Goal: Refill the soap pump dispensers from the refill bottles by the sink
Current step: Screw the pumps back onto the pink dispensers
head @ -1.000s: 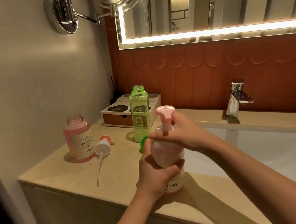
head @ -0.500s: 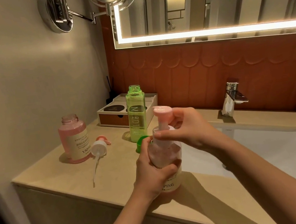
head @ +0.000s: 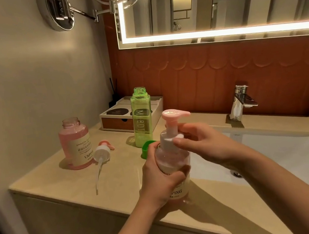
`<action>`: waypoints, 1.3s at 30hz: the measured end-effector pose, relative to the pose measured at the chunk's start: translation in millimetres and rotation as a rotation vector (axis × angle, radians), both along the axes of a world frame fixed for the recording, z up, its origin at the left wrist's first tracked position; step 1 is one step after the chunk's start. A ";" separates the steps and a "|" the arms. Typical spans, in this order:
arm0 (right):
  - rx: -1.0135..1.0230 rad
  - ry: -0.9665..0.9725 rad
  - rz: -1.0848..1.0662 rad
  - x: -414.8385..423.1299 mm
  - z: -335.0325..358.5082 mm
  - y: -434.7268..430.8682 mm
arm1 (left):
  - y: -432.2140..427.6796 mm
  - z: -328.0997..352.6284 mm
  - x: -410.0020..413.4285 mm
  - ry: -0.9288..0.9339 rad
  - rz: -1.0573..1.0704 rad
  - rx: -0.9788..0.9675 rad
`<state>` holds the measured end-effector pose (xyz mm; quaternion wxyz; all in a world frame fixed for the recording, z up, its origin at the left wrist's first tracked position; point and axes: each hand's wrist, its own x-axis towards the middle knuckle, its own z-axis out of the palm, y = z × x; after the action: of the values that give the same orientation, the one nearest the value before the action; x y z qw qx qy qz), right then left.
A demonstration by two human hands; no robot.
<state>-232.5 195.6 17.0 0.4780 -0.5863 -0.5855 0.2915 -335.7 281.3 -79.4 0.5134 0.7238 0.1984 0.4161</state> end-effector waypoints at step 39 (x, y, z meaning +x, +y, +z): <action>0.231 -0.079 -0.483 -39.5 -25.4 37.6 | -17.5 9.7 -10.2 0.107 0.173 0.103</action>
<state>-272.0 233.2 -8.4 0.5743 -0.6616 -0.4760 0.0772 -345.8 263.7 -69.8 0.4264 0.7507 0.2654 0.4292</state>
